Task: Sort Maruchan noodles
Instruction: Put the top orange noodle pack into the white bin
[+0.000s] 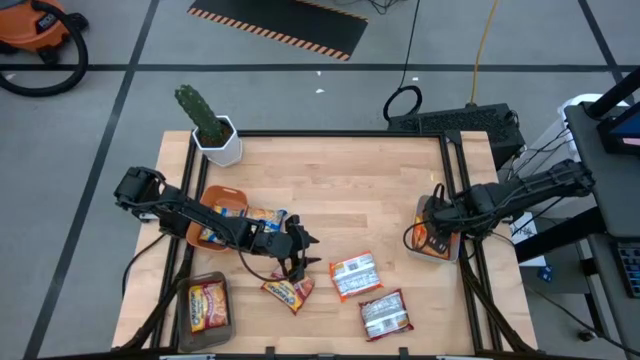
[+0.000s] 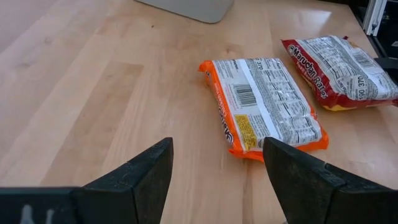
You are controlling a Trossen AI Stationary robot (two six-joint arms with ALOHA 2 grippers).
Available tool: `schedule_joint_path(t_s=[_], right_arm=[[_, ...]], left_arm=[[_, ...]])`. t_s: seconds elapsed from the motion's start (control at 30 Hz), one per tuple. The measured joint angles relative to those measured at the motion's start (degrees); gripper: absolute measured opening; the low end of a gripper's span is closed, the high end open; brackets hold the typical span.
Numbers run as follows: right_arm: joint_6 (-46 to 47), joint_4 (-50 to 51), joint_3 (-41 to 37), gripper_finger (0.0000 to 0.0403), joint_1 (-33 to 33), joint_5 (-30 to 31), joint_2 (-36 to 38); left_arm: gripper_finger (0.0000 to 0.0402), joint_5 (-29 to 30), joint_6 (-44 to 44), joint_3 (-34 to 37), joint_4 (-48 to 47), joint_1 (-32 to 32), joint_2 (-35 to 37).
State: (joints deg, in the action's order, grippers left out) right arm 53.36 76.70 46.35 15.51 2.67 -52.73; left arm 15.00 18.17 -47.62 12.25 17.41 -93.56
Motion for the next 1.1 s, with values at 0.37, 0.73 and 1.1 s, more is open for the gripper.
schedule_joint_path(t_s=[0.37, 0.73, 1.1], right_arm=[[1.8, -13.7, 0.0, 0.0289, 0.0, -11.7, 0.2], [1.5, -16.5, -3.0, 0.0234, 0.2, -5.2, -1.3], [6.0, -24.4, -13.2, 0.0198, 0.3, -13.4, -1.3]], left_arm=[[0.0253, 0.0, 0.6, 0.0, 0.0, 0.0, 0.0], [0.0253, -1.6, 1.7, 0.0, 0.0, 0.0, 0.0], [0.0253, -1.7, 1.2, 0.0, -0.1, 0.0, 0.0]])
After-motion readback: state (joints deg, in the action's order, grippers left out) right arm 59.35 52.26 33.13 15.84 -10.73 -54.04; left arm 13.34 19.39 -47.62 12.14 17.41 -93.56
